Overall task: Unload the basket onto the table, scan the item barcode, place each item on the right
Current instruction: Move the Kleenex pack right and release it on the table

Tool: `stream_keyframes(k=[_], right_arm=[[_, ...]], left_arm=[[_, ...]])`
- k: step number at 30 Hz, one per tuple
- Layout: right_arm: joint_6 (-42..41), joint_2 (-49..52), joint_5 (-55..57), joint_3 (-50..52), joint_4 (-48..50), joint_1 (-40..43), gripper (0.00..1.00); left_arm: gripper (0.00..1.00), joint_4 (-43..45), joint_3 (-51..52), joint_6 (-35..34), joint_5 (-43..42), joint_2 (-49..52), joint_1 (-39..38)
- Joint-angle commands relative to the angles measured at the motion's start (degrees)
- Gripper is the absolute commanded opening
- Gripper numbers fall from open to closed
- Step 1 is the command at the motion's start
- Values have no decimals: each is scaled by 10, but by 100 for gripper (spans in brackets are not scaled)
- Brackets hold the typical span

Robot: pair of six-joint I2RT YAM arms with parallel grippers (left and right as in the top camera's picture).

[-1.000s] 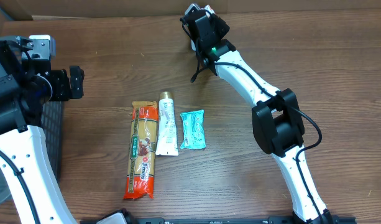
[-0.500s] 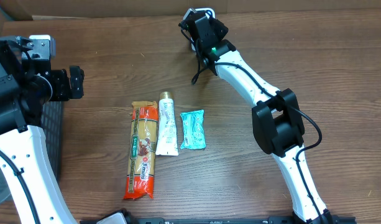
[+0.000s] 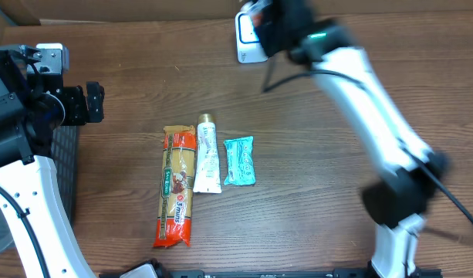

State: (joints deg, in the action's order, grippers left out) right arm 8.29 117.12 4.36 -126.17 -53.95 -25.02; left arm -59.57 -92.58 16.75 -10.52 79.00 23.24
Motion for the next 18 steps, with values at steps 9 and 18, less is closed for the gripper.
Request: stream_keyframes(k=[9, 18], right_arm=[[-178, -97, -99, 46, -319, 204, 4], [-108, -97, -185, 290, -187, 281, 4]], left_arm=[[100, 0, -8, 10, -5, 1, 0], [100, 0, -8, 11, -5, 1, 0]])
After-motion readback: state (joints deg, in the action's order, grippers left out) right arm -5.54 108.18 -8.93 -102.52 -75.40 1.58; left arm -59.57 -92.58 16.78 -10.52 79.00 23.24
